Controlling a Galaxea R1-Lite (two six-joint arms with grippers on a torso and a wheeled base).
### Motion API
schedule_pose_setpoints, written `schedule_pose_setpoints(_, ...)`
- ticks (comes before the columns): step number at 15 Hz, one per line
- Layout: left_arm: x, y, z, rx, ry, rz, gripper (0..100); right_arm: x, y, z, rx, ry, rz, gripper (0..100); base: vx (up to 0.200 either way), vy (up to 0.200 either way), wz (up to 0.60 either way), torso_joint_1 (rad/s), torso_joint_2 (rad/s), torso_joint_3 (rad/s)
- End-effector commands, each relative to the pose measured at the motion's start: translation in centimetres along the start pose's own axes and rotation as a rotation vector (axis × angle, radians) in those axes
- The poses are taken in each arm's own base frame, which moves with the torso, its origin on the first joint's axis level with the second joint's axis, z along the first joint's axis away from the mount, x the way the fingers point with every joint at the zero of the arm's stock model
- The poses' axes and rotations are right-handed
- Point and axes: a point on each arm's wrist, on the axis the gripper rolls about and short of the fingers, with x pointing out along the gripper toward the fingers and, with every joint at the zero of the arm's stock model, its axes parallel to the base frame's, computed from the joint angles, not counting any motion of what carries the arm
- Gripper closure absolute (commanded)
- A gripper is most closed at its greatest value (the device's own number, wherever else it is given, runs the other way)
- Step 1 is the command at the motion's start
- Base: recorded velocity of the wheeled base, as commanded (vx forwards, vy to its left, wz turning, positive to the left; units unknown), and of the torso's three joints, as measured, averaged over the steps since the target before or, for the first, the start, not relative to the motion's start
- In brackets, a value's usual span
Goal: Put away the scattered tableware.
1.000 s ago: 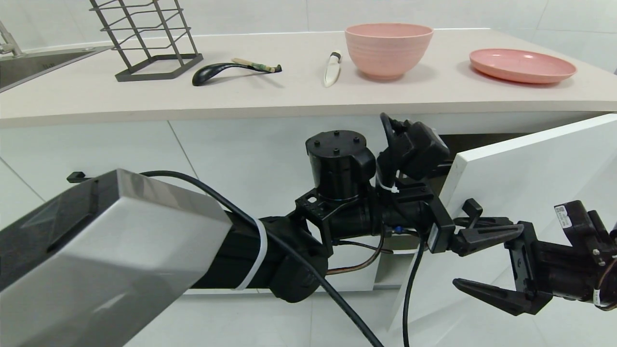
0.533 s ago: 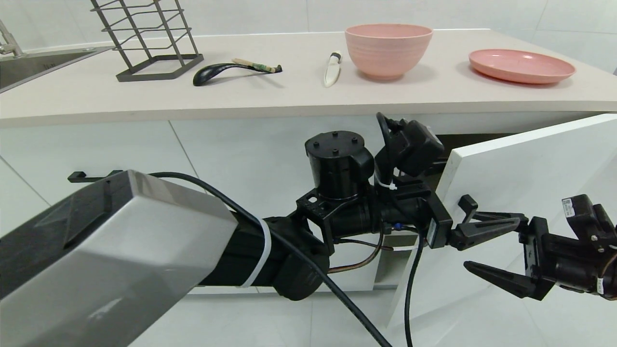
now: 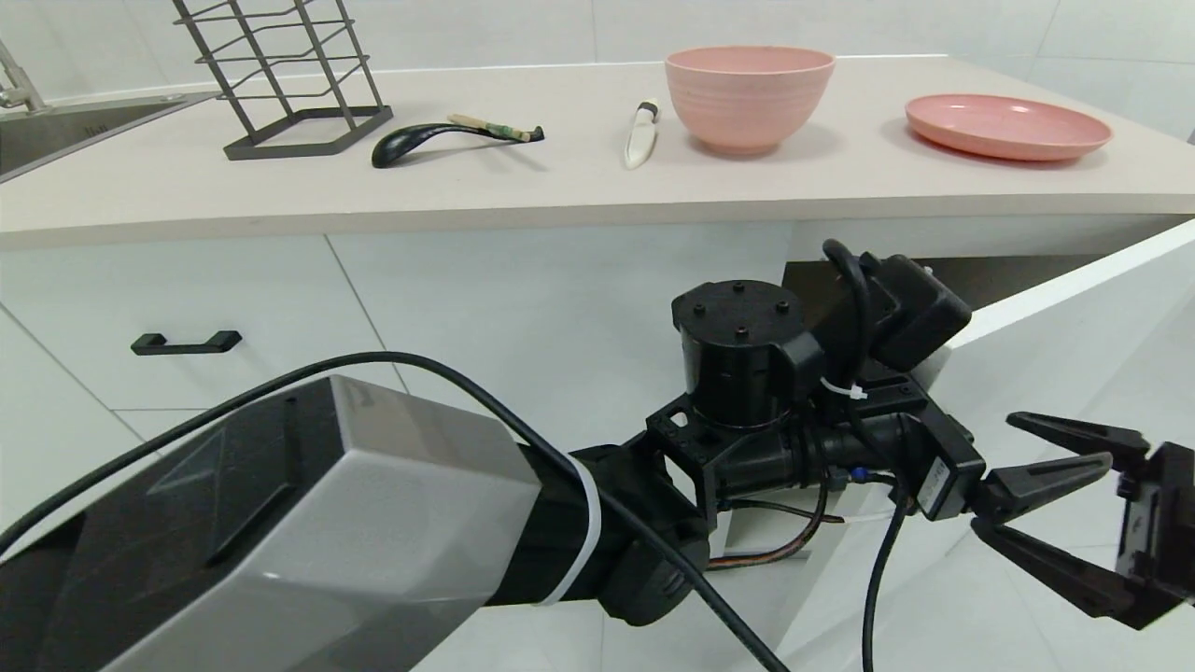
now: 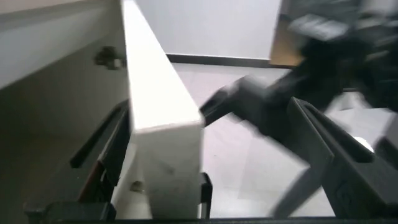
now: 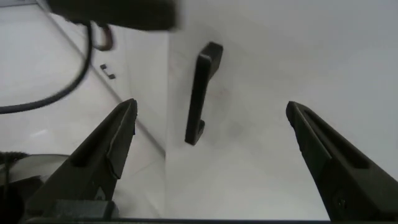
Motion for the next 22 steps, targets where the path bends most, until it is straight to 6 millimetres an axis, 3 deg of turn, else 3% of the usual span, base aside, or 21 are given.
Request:
schedule_pose_setpoints(1, 0.0, 0.0, 0.3, 0.008, -0.010, 0.029, 0, -3.2, 2.0, 3.0, -0.135, -0.092, -0.087, 0, 0.000, 0.000, 0.00, 0.000, 0.00, 0.000)
schedule_pose_setpoints(5, -0.7, -0.7, 0.7, -0.003, 0.013, 0.063, 0, -5.0, 3.7, 5.1, -0.243, -0.179, -0.114, 0, 0.000, 0.000, 0.00, 0.000, 0.00, 0.000)
schedule_pose_setpoints(11, -1.7, -2.1, -2.4, -0.029, 0.097, 0.072, 0, -6.9, 5.7, 7.1, -0.368, -0.285, -0.145, 0, 0.000, 0.000, 0.00, 0.000, 0.00, 0.000)
schedule_pose_setpoints(16, -0.8, -3.9, -2.9, -0.041, 0.104, 0.035, 0, -8.2, 6.8, 8.5, -0.457, -0.362, -0.196, 0, 0.000, 0.000, 0.00, 0.000, 0.00, 0.000)
schedule_pose_setpoints(22, 0.3, -6.3, -3.7, -0.056, 0.115, 0.004, 0, -8.9, 6.8, 11.1, -0.550, -0.445, -0.254, 0, 0.000, 0.000, 0.00, 0.000, 0.00, 0.000)
